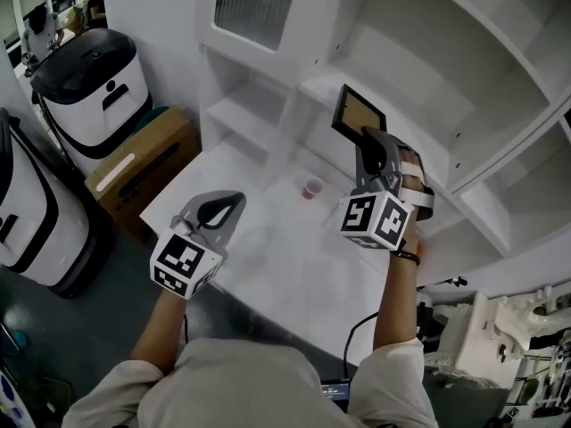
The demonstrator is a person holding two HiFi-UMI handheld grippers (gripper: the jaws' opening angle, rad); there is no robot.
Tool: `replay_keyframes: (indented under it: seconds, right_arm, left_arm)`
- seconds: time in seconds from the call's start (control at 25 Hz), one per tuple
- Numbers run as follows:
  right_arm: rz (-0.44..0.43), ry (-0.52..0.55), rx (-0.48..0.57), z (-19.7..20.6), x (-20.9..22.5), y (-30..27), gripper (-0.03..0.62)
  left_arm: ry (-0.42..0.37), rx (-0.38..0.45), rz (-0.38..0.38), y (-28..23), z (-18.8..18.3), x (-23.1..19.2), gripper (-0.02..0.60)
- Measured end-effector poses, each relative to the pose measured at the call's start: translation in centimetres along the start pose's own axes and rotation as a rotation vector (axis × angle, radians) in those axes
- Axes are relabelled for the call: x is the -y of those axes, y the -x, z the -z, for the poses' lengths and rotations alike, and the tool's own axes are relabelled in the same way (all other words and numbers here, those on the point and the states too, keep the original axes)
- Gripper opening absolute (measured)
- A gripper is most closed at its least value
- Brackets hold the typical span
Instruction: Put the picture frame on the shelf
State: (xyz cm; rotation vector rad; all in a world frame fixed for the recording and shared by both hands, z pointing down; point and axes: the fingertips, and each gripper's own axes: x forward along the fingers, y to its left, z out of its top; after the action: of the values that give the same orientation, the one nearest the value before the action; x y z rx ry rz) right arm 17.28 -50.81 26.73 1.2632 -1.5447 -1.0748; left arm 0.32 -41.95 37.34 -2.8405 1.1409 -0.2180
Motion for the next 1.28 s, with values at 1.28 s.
replay_keyframes:
  seconds: [1.28]
  right_arm:
    - [-0.056, 0.165, -0.091, 2.2, -1.9, -5.3, 0.055]
  left_arm:
    - [0.040, -0.025, 0.013, -1.0, 1.4, -1.3, 0.000]
